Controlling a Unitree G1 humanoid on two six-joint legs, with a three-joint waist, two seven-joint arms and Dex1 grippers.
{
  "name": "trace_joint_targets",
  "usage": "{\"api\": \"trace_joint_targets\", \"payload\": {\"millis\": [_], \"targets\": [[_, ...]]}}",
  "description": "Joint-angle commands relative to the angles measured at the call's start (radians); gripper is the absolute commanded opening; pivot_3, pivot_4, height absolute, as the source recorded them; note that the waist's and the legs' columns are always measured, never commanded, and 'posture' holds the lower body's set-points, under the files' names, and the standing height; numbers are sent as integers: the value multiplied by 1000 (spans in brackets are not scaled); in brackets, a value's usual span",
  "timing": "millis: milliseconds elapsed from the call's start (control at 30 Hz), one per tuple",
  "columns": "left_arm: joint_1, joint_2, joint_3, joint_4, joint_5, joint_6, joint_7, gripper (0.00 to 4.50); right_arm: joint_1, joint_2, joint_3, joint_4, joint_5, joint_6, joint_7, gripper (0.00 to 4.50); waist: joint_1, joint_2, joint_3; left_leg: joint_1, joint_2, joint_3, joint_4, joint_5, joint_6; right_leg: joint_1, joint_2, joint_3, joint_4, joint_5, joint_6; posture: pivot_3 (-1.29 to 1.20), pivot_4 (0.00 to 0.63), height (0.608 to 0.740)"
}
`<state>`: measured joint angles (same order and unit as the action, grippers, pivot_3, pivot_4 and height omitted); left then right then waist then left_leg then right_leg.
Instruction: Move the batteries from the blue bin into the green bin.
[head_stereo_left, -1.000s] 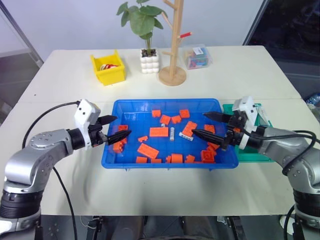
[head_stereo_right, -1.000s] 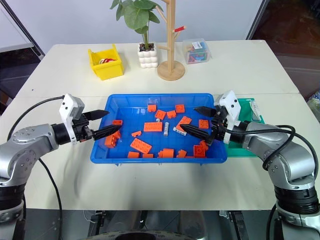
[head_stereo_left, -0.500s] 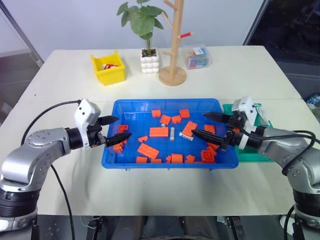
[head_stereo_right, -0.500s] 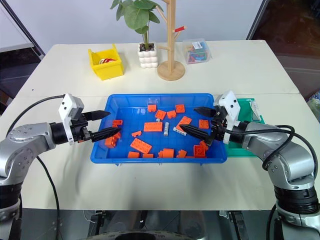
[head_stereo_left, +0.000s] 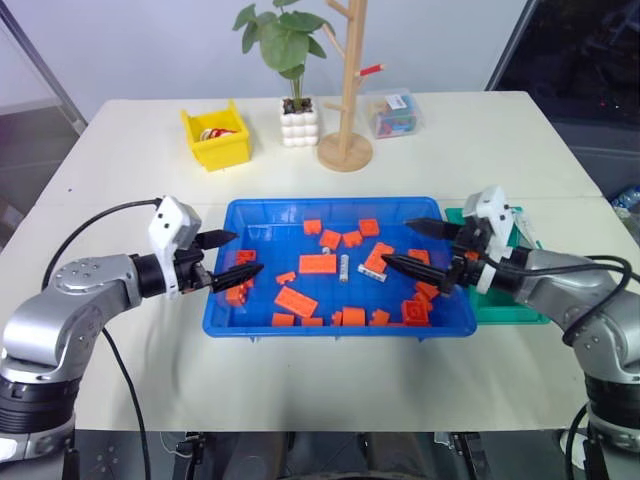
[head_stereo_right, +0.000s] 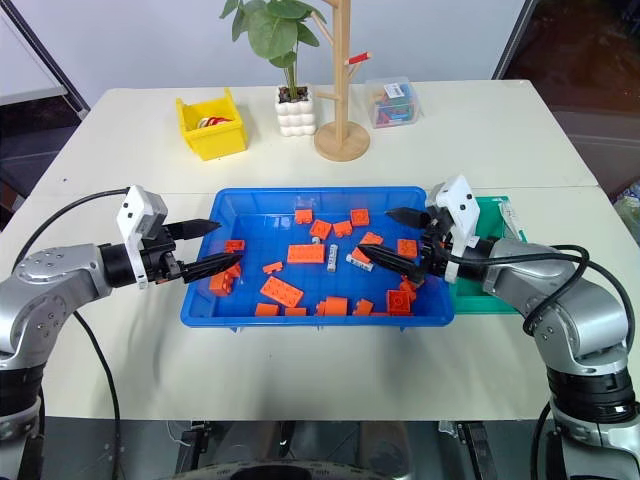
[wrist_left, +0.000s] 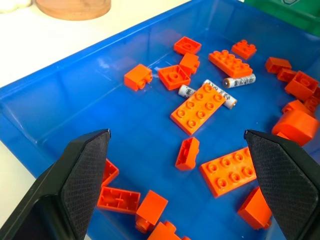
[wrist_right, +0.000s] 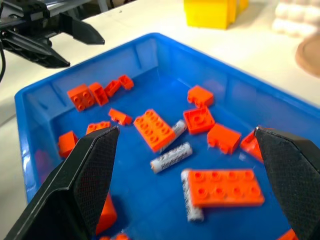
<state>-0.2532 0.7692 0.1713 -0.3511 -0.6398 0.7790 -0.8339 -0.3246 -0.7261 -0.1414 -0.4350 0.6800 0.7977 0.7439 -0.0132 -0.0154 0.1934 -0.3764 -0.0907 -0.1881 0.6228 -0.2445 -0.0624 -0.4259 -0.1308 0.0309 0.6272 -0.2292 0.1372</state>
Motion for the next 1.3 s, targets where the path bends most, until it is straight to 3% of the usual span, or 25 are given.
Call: {"api": "trace_joint_targets", "payload": {"millis": [33, 167, 300, 533, 767, 1300], "targets": [[-36, 27, 4, 6, 15, -18, -8, 4500, -111, -22, 34, 13, -50, -35, -1, 4448, -2, 0, 0, 0, 0, 0, 0, 0, 0, 0, 0, 0, 0, 0, 0, 0, 150, 740], [-90, 90, -18, 55, 32, -26, -78, 4500, -340, -47, 219, 161, -210, -115, 94, 4448, -5, 0, 0, 0, 0, 0, 0, 0, 0, 0, 1, 0, 0, 0, 0, 0, 150, 740], [-135, 140, -43, 112, 53, -47, -142, 4500, -501, 14, 370, 313, -310, -207, 202, 4448, -7, 0, 0, 1, 1, 0, -3, 0, 0, -1, 2, 0, -1, 0, 0, 0, 150, 740], [-146, 174, -63, 155, 91, -86, -194, 4500, -557, 134, 564, 425, -433, -324, 346, 4448, -8, 0, 0, 0, 2, 0, -8, 0, 0, -2, 2, 0, -7, 1, -1, 0, 150, 740], [-115, 124, -45, 129, 89, -80, -135, 4500, -546, 209, 625, 527, -531, -401, 376, 4448, -7, 0, 0, 0, 2, -1, -8, 0, -1, -3, 3, 0, -7, 1, -1, 0, 150, 740], [-59, 98, -28, 66, 64, -54, -82, 4500, -529, 315, 626, 738, -653, -510, 379, 4448, -11, 0, 0, 1, 4, -1, -8, 2, -3, -3, 6, 0, -4, 3, -4, 0, 150, 740]]}}
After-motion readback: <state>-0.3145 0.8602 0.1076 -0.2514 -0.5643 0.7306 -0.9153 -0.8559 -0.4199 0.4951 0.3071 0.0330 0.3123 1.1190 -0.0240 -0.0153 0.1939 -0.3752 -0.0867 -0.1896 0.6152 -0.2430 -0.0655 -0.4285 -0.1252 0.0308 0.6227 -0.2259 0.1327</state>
